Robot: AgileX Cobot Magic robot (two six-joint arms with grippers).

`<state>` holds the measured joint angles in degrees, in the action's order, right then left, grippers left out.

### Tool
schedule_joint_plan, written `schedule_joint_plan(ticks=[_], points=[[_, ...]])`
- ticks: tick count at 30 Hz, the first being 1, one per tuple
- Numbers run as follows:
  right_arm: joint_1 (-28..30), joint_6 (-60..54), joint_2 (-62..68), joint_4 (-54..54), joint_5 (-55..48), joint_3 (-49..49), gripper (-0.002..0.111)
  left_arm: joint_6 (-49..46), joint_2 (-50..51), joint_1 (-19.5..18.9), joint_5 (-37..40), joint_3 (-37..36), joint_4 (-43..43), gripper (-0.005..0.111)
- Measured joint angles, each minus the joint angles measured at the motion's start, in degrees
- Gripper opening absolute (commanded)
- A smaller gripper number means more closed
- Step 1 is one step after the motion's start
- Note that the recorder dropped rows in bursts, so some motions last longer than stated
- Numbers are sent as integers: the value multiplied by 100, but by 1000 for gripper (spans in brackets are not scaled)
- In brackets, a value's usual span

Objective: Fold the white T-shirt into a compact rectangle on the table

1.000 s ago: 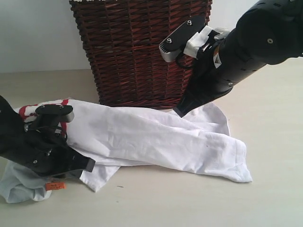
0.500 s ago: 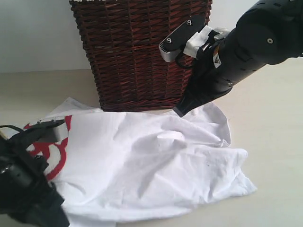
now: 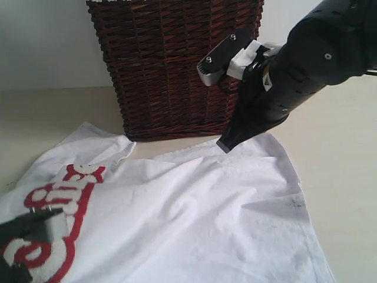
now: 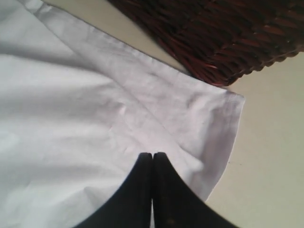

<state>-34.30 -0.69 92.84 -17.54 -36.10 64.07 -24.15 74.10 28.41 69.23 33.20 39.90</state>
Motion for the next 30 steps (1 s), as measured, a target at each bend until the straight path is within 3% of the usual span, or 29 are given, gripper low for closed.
schedule_joint_plan(ticks=[6, 9, 18, 21, 26, 30], points=[[0, 0, 420, -34, -23, 0, 0, 0, 0, 991, 9, -270, 425, 0], [0, 18, 589, -183, -36, 0, 0, 63, 0, 1139, 12, -258, 371, 4], [400, 459, 1359, -544, -173, 0, 0, 293, -29, 1170, 46, 21, 241, 51], [623, 596, 1596, -567, -98, 0, 0, 302, -117, 1170, 59, 270, 145, 60], [833, 704, 1925, -567, 57, 0, 0, 892, -183, 1155, 68, 1022, -995, 53], [901, 778, 2190, -619, 123, 0, 0, 2213, -195, 968, -653, 1451, -2716, 28]])
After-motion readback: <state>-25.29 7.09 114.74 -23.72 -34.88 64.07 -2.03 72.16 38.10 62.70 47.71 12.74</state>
